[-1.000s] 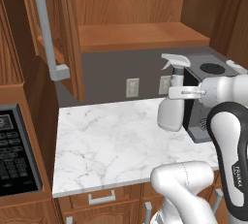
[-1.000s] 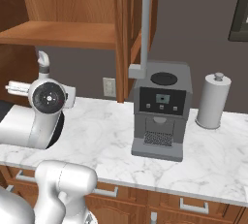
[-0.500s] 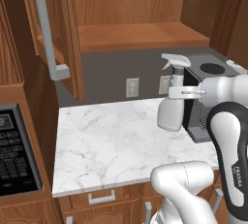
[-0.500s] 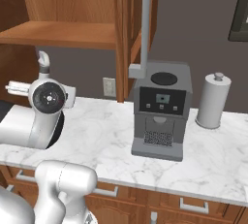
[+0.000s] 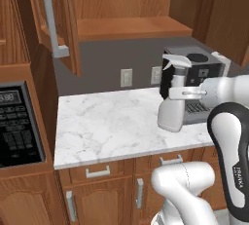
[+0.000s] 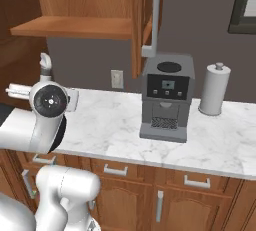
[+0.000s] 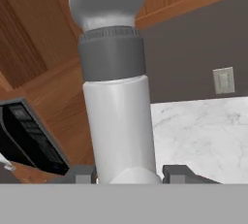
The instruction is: Open the cabinet. Pick the spray and place it next to the sink. Then close the cabinet.
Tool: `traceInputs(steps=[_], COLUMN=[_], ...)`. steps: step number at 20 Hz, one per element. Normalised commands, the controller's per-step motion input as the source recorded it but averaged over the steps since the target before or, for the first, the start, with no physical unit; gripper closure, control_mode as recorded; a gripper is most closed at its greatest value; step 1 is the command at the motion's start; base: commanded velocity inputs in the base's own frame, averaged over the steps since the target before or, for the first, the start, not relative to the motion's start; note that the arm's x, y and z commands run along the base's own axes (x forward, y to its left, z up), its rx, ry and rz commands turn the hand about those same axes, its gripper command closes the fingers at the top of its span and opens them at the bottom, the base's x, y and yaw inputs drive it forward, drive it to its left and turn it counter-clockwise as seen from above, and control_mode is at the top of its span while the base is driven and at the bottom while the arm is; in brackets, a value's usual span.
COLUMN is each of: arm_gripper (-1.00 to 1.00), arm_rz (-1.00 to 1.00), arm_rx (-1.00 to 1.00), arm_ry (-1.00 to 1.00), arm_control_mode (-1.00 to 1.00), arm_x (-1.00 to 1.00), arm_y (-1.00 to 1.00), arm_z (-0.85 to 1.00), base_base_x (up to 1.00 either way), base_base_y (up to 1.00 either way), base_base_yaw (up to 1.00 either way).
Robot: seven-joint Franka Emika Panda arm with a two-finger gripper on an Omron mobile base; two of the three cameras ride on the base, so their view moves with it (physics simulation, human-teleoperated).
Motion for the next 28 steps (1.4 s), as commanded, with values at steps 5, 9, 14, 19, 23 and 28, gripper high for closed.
traceInputs(steps=[5, 9, 14, 19, 23, 28], arm_gripper=[1.0, 1.0, 1.0, 1.0, 1.0, 1.0], arm_rz=[0.0, 0.0, 0.0, 0.0, 0.0, 0.0], arm_rx=[0.0, 0.0, 0.0, 0.0, 0.0, 0.0], arm_ry=[0.0, 0.0, 0.0, 0.0, 0.0, 0.0], arm_control_mode=[1.0, 1.0, 1.0, 1.0, 1.0, 1.0], arm_x=[0.0, 0.0, 0.0, 0.0, 0.0, 0.0], arm_y=[0.0, 0.0, 0.0, 0.0, 0.0, 0.0], arm_z=[0.0, 0.0, 0.0, 0.0, 0.0, 0.0], base_base_x=[-0.42, -0.18, -0.11, -0.03, -0.01, 0.0], base_base_y=[-0.05, -0.63, -0.78, -0.81, -0.83, -0.83], base_base_yaw=[-0.04, -0.07, -0.09, -0.12, -0.12, -0.08])
